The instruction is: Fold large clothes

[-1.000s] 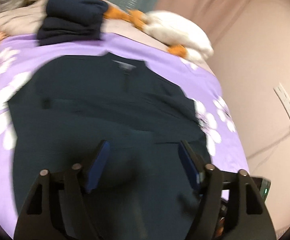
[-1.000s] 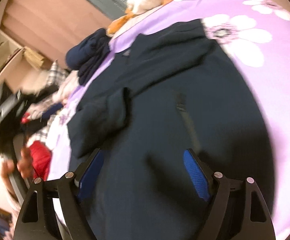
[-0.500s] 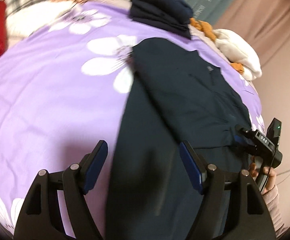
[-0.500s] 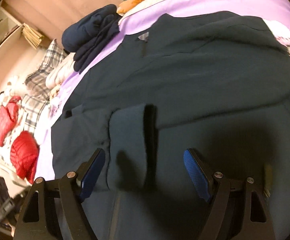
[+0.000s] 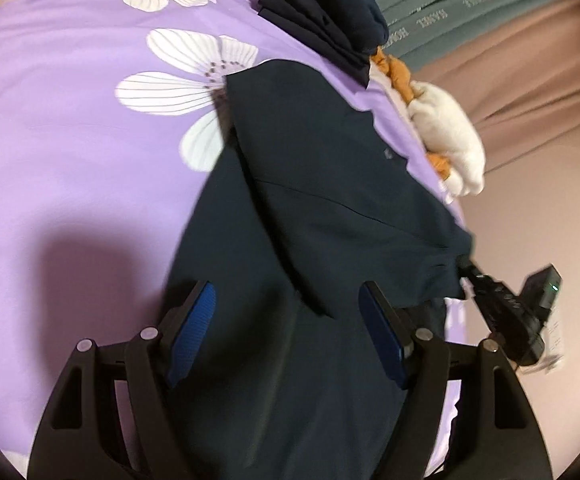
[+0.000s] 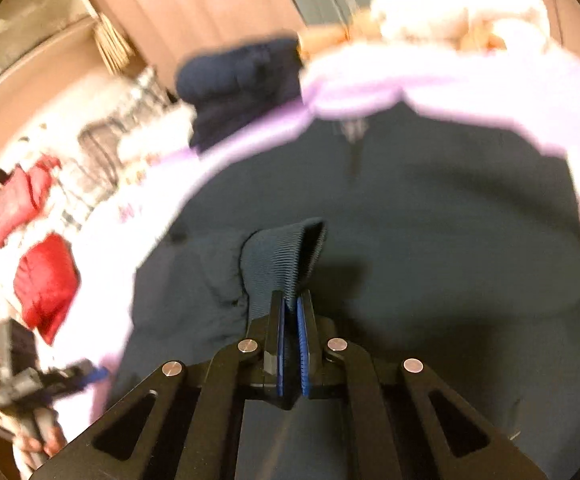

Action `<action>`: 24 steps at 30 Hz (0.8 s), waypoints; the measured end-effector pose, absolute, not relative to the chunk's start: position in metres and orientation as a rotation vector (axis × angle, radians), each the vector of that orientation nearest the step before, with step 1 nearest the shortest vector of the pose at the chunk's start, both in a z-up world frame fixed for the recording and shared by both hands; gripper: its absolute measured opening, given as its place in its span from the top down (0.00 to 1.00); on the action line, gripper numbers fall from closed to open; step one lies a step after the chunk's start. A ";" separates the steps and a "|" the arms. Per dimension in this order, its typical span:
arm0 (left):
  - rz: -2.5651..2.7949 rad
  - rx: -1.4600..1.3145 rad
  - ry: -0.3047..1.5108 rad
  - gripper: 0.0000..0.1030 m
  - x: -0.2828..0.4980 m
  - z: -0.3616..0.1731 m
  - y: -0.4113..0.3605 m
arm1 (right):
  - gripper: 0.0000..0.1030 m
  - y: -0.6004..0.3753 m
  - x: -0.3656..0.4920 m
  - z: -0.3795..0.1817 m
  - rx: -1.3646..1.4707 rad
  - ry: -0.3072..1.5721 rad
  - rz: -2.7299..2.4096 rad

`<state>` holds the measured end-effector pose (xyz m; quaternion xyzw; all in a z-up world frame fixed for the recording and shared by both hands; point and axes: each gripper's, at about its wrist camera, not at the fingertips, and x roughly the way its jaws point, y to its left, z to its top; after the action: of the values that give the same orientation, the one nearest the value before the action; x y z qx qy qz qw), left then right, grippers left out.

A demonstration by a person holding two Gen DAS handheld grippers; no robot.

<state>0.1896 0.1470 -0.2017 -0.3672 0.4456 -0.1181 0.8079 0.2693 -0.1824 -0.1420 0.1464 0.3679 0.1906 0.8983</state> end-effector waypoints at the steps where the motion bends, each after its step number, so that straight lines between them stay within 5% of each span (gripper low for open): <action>1: -0.267 -0.806 0.948 0.28 0.197 -0.200 0.144 | 0.93 -0.186 0.269 -0.130 0.309 0.729 0.386; 7: -0.349 -0.877 0.964 0.28 0.234 -0.197 0.124 | 0.93 -0.255 0.284 -0.085 0.330 0.586 0.173; 17: -0.202 -0.998 0.909 0.30 0.315 -0.212 0.114 | 0.93 -0.323 0.293 -0.168 0.409 0.790 -0.031; 19: -0.178 -1.031 0.876 0.43 0.322 -0.214 0.119 | 0.93 -0.318 0.294 -0.172 0.391 0.800 -0.018; 21: -0.141 -0.998 0.882 0.83 0.328 -0.213 0.121 | 0.93 -0.316 0.295 -0.169 0.389 0.792 -0.005; 22: -0.113 -0.973 0.893 0.93 0.333 -0.214 0.122 | 0.93 -0.316 0.298 -0.169 0.392 0.790 -0.002; 24: -0.064 -0.954 0.899 0.91 0.332 -0.217 0.127 | 0.93 -0.316 0.300 -0.172 0.392 0.792 -0.014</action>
<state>0.3317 0.1270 -0.2170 -0.4433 0.4179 -0.0298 0.7924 0.2996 -0.3165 -0.1718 0.1897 0.3831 -0.0066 0.9040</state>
